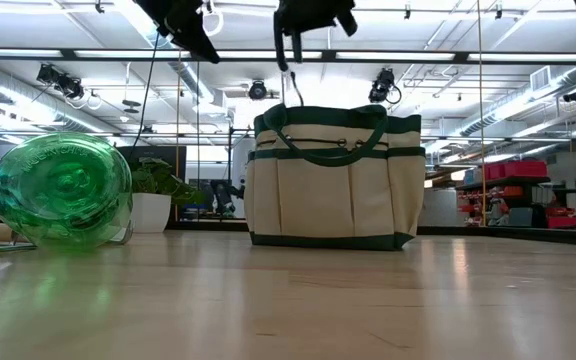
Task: Pick & Place Garden tools in Gardening bag
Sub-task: Put the green shear scissors into the white gardening bag
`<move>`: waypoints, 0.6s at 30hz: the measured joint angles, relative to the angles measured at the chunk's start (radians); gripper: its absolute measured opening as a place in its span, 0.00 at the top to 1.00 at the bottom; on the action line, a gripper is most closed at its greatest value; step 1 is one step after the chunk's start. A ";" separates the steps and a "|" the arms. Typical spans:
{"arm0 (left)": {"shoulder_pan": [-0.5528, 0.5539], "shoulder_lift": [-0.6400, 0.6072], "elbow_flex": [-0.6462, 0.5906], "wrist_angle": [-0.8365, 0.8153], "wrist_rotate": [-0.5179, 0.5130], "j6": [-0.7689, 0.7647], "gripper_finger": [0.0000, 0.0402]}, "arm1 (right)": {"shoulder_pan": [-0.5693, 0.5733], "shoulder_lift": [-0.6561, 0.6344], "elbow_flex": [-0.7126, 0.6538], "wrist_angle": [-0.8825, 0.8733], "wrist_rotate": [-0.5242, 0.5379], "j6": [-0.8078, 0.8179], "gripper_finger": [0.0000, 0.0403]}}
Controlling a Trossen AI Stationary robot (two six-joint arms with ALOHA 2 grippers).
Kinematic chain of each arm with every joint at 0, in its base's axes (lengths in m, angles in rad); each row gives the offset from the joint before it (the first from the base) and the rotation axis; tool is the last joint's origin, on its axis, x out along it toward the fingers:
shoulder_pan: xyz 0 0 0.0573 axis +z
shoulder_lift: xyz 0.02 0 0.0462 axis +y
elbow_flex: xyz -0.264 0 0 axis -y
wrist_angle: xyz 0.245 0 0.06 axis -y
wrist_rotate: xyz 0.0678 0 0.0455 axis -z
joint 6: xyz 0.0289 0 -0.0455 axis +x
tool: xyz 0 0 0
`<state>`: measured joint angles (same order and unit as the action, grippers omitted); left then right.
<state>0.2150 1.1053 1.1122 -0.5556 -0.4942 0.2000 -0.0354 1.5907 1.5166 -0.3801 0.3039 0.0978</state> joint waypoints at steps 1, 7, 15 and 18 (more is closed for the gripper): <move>0.000 0.000 0.000 0.000 0.000 0.000 0.77 | 0.006 -0.010 0.000 -0.008 -0.011 0.008 0.87; 0.000 0.000 0.000 0.000 0.000 0.000 0.77 | 0.042 -0.067 0.000 -0.091 -0.049 0.055 0.87; 0.000 0.000 0.000 0.000 0.001 0.001 0.77 | 0.076 -0.079 0.000 -0.252 -0.027 0.135 0.87; 0.000 0.000 0.000 0.000 0.001 0.001 0.77 | 0.081 -0.075 0.000 -0.315 -0.029 0.173 0.87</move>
<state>0.2150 1.1053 1.1122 -0.5552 -0.4936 0.2008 0.0452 1.5154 1.5169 -0.6947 0.2747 0.2712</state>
